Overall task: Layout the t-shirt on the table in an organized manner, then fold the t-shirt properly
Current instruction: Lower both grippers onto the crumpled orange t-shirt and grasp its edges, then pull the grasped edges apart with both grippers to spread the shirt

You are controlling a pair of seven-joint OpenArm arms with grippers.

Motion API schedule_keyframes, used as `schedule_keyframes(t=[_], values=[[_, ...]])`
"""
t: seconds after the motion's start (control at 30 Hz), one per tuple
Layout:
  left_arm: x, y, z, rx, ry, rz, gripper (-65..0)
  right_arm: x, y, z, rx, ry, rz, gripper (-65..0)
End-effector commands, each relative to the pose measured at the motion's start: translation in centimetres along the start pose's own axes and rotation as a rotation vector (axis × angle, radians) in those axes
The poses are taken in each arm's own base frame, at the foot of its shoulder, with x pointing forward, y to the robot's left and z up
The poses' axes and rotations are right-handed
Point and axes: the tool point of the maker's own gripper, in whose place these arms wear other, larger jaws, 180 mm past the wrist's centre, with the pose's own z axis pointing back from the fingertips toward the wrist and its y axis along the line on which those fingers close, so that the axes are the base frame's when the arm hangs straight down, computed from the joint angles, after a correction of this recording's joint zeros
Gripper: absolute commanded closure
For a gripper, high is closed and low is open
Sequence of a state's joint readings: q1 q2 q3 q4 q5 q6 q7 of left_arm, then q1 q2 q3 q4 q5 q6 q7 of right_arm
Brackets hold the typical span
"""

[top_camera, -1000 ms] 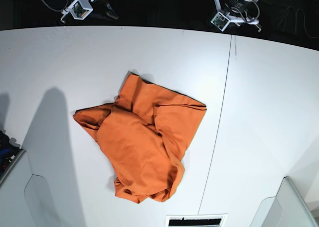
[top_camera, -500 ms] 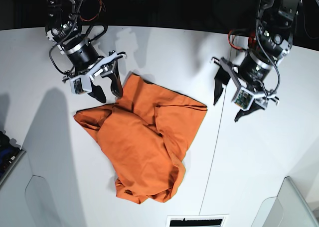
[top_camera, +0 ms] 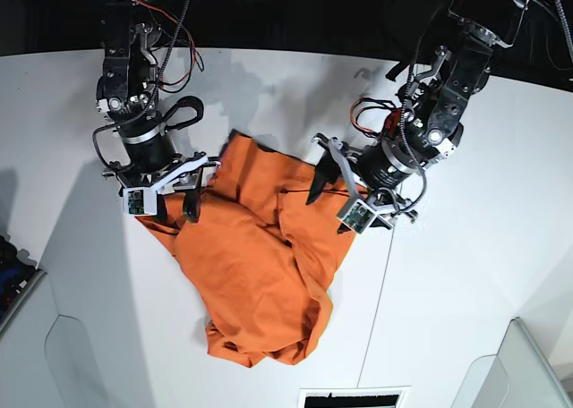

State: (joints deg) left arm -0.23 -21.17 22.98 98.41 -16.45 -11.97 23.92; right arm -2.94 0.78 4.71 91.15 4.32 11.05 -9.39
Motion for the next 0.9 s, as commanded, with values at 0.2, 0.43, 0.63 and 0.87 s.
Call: schedule_keyframes(t=[0.2, 0.43, 0.63, 0.87], values=[[0.8, -0.4, -4.4, 0.012, -0.007, 0.059, -43.0, -0.6, 1.6, -1.4, 0.05, 0.004, -0.039, -30.2], [-1.5, -1.0, -5.5, 0.001, 0.058, 0.096, -43.0, -1.8, 1.4, -3.5, 0.053, 0.046, -0.057, -30.2], [-0.9, -2.0, -5.6, -0.056, 0.038, 0.136, -42.9, -1.4, 1.5, -3.8, 0.055, 0.04, -0.059, -29.9], [-0.9, -3.0, -5.5, -0.116, 0.037, 0.086, 0.0, -1.9, 1.5, -3.9, 0.037, 0.061, 0.038, 0.0]])
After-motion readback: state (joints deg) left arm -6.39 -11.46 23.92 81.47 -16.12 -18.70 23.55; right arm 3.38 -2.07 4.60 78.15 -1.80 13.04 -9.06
